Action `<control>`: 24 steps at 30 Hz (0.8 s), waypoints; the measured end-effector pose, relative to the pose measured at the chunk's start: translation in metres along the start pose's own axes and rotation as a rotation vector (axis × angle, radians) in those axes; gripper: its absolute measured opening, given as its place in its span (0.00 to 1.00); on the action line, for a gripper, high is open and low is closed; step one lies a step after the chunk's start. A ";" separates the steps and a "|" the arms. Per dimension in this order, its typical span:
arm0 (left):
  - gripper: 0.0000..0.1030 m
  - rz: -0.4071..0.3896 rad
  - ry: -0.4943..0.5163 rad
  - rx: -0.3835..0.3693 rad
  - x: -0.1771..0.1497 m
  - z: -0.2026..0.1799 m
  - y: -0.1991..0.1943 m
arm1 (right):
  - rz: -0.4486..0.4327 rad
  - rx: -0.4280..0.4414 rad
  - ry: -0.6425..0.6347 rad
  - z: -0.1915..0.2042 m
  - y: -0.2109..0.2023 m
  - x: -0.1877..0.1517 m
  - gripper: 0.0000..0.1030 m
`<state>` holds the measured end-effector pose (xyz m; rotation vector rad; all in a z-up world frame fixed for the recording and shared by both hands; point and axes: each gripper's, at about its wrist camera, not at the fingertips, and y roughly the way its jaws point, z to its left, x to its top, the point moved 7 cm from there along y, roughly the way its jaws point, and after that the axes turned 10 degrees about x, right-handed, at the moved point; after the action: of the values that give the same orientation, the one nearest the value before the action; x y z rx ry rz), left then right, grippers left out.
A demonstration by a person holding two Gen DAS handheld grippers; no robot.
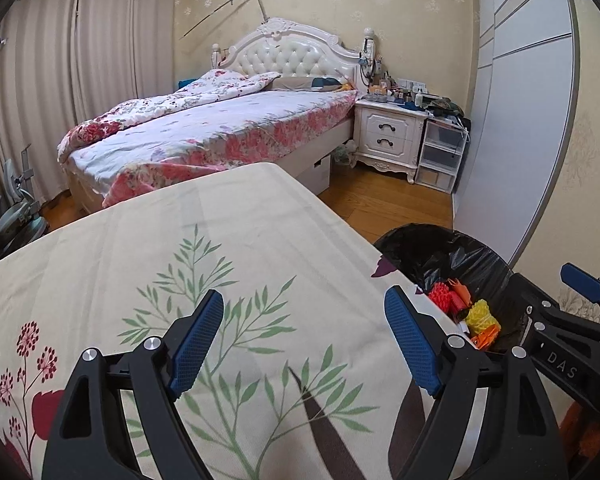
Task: Collect trash
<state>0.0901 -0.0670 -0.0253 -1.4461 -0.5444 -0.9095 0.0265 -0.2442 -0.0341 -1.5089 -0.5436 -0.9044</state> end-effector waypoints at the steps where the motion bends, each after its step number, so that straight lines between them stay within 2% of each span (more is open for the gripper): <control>1: 0.78 0.000 -0.003 0.003 -0.001 0.002 -0.002 | -0.002 0.002 -0.002 0.001 -0.002 0.000 0.76; 14: 0.79 -0.033 -0.034 0.002 -0.007 0.018 -0.033 | -0.018 0.012 -0.013 0.012 -0.022 -0.004 0.76; 24: 0.79 -0.026 -0.051 0.012 -0.009 0.023 -0.032 | -0.022 0.011 -0.016 0.013 -0.024 -0.005 0.76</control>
<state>0.0644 -0.0393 -0.0110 -1.4578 -0.6068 -0.8903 0.0079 -0.2266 -0.0225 -1.5038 -0.5769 -0.9063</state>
